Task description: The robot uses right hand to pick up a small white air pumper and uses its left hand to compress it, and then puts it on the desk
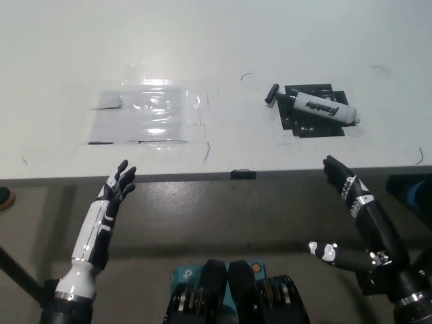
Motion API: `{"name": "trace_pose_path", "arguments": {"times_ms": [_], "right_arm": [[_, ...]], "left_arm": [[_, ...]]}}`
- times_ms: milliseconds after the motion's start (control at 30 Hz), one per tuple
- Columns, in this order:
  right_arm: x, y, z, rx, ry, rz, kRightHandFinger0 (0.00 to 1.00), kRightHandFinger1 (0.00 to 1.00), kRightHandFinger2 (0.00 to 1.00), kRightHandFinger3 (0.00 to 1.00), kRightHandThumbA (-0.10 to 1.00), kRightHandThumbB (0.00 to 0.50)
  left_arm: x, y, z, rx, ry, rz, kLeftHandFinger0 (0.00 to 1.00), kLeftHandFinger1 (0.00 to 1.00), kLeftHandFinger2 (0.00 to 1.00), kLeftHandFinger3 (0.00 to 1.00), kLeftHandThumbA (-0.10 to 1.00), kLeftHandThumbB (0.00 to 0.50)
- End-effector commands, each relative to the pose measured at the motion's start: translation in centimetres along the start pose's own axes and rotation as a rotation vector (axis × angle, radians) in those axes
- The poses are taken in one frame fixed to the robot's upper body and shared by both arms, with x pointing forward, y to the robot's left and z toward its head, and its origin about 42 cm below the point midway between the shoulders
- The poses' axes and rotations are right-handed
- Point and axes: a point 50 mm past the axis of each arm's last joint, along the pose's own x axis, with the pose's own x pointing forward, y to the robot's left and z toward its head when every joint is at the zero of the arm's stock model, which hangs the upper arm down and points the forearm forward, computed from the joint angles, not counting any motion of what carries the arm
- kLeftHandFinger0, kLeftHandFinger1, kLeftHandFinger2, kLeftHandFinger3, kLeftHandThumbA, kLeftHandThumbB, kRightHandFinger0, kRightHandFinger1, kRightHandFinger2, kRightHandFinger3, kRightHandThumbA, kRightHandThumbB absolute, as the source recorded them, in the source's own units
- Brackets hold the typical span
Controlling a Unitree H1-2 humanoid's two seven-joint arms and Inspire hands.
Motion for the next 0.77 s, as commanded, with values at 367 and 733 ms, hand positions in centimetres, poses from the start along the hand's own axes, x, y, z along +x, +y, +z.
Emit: {"name": "trace_pose_path", "arguments": {"times_ms": [367,733], "right_arm": [[-0.9,0.3,-2.4,0.144,-0.016,-0.104,1.0,1.0,1.0,1.0,1.0,0.111],[-1.1,-0.1,-2.4,0.126,-0.02,-0.092,1.0,1.0,1.0,1.0,1.0,0.062]], "left_arm": [[-1.8,0.5,-1.0,0.001,0.014,-0.034,1.0,1.0,1.0,1.0,1.0,0.379],[-1.9,0.5,-1.6,0.004,0.025,-0.023,1.0,1.0,1.0,1.0,1.0,0.382]]}}
